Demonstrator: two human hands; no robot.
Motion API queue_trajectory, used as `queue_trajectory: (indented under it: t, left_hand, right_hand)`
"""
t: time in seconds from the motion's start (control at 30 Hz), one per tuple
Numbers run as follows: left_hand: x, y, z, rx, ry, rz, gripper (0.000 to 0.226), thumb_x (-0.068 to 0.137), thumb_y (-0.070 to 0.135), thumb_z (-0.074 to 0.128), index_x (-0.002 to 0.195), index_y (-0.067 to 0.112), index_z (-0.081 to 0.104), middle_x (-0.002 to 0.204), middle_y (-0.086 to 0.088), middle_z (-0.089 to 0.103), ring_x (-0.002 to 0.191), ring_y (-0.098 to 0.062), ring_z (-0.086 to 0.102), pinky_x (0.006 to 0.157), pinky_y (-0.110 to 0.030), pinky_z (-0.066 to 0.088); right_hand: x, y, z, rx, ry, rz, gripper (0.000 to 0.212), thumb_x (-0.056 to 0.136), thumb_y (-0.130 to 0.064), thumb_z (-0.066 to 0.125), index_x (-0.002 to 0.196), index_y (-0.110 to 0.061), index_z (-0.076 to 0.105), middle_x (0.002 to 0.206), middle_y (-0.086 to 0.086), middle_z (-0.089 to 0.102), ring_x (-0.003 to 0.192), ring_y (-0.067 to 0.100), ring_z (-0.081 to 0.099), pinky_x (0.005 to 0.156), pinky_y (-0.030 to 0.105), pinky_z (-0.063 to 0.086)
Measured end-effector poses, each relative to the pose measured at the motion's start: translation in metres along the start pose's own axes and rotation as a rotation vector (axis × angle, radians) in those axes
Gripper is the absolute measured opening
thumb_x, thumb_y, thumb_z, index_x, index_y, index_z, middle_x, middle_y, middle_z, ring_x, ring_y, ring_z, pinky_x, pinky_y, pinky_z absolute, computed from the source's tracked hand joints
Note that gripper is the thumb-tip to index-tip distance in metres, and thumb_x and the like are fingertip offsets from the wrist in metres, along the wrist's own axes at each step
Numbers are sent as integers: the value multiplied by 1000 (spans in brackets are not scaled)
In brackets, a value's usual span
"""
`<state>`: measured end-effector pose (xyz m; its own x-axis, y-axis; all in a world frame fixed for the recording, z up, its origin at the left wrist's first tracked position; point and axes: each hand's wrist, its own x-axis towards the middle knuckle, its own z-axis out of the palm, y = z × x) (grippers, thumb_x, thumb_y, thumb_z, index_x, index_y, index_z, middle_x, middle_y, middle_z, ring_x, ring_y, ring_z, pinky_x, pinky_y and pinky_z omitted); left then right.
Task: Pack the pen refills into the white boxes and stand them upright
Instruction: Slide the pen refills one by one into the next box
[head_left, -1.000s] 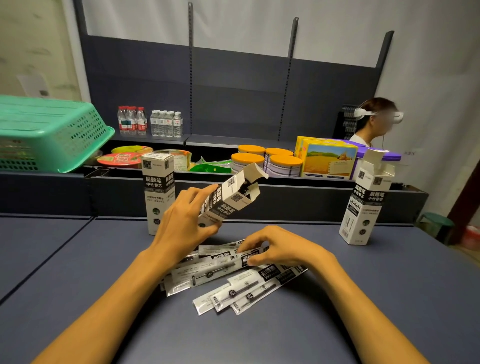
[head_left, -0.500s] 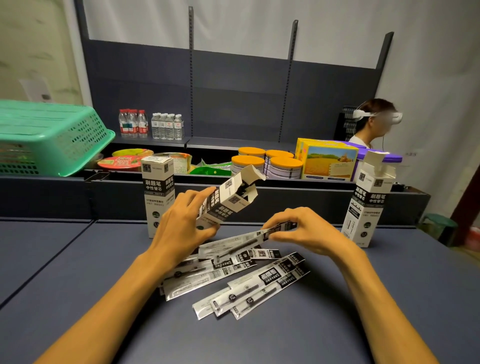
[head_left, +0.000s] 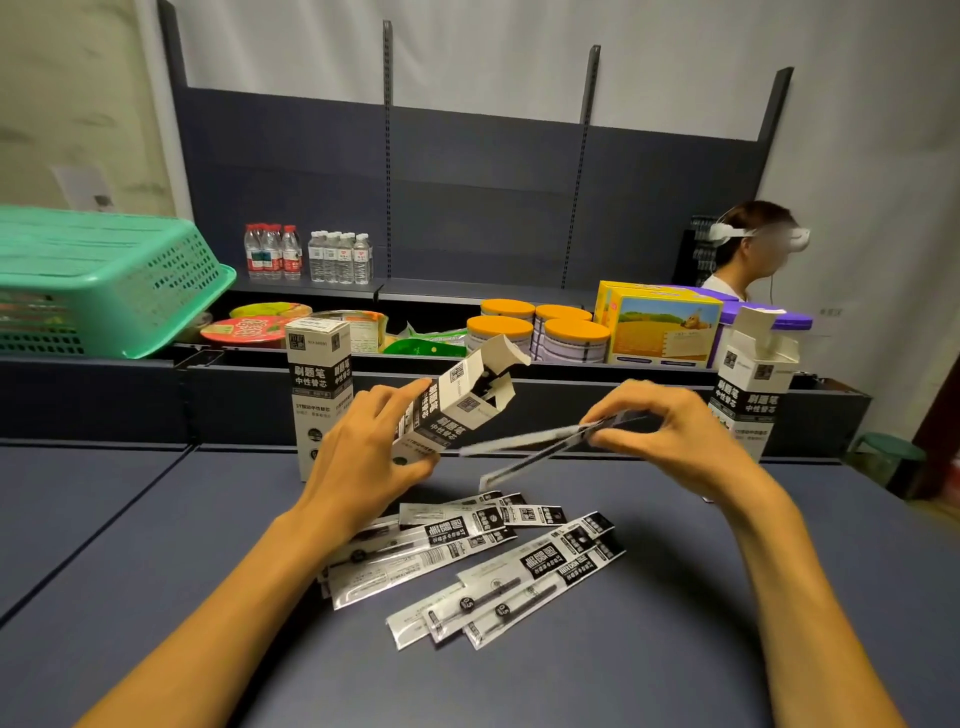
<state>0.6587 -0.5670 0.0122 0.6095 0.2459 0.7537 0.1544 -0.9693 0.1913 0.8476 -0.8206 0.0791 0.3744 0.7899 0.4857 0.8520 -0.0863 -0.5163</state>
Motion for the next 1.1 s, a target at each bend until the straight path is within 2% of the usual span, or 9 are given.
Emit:
queue_trajectory:
  t: [0.13, 0.27, 0.4, 0.83, 1.1]
  left_hand:
    - [0, 0, 0, 1, -8, 0, 85, 70, 31, 82, 143, 24, 38, 114, 0, 55, 99, -13, 48, 70, -26, 49]
    - [0, 1, 1, 6, -6, 9, 84, 71, 31, 82, 143, 23, 40, 114, 0, 56, 98, -13, 48, 67, -25, 48]
    - [0, 2, 1, 12, -17, 16, 83, 71, 31, 81, 143, 23, 40, 115, 0, 56, 99, -14, 50, 68, -30, 53]
    - [1, 2, 1, 33, -21, 12, 82, 70, 31, 82, 141, 24, 42, 113, 1, 56, 97, -16, 51, 68, -31, 53]
    - [1, 3, 2, 26, -33, 26, 82, 70, 31, 82, 141, 23, 43, 114, 1, 56, 98, -15, 50, 70, -31, 52]
  right_hand:
    - [-1, -1, -21, -18, 208, -70, 20, 78, -35, 67, 96, -27, 70, 98, -9, 66, 97, 13, 60, 85, 43, 53]
    - [7, -2, -25, -255, 332, -144, 22, 82, -31, 67, 101, -21, 68, 100, -4, 64, 98, 19, 58, 87, 52, 48]
    - [15, -5, -15, -442, 389, -184, 19, 82, -25, 70, 100, -21, 69, 98, 0, 66, 97, 20, 57, 87, 50, 44]
    - [18, -17, -8, -605, 403, -305, 16, 80, -20, 75, 96, -18, 71, 96, 3, 67, 95, 26, 59, 86, 44, 41]
    - [18, -20, -8, -617, 350, -306, 17, 82, -29, 67, 96, -21, 72, 96, 1, 67, 95, 25, 59, 88, 43, 39]
